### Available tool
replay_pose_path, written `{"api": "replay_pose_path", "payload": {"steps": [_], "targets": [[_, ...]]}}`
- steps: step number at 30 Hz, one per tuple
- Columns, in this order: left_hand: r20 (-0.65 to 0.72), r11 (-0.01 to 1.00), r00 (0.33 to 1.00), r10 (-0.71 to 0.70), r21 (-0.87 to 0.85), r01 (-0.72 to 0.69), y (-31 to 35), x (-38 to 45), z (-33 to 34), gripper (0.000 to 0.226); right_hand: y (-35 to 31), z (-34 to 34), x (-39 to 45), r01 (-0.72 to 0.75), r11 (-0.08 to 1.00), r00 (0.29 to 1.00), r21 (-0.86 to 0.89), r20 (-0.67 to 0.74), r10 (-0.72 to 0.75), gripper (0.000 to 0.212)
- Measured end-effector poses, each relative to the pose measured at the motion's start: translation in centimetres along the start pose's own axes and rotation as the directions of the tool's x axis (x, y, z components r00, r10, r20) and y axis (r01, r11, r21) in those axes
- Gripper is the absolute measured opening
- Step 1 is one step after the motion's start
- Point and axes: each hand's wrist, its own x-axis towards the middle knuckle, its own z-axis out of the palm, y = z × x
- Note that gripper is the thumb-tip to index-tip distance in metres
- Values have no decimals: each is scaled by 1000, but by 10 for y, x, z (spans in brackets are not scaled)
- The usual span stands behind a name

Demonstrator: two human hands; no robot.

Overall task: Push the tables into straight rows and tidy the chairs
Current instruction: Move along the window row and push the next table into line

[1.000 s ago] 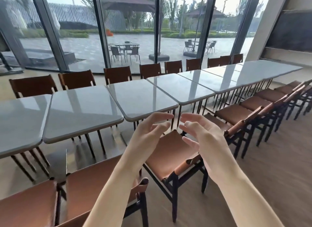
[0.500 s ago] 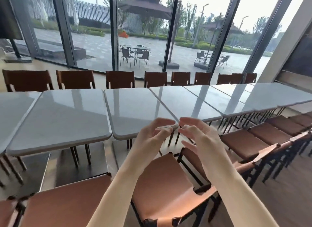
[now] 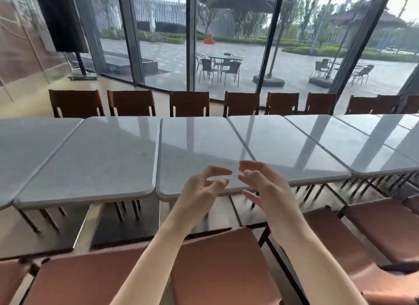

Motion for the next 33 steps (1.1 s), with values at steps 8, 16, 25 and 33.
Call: {"api": "replay_pose_path", "payload": {"steps": [8,16,25,33], "targets": [[-176,988,983,-60,128,84,-79,155,46,16,76,-44,176,-61,990,990,-124,118,75,24],[-174,834,964,-201,487,261,-229,240,49,39,225,-44,304,-62,899,973,-434,174,151,48],[-87,353,916,-393,905,238,-366,287,12,112,352,-4,397,275,381,853,-883,406,327,118],[107,215,888,-447,976,-9,-442,315,-13,122,436,17,434,575,172,767,-800,600,226,132]]}}
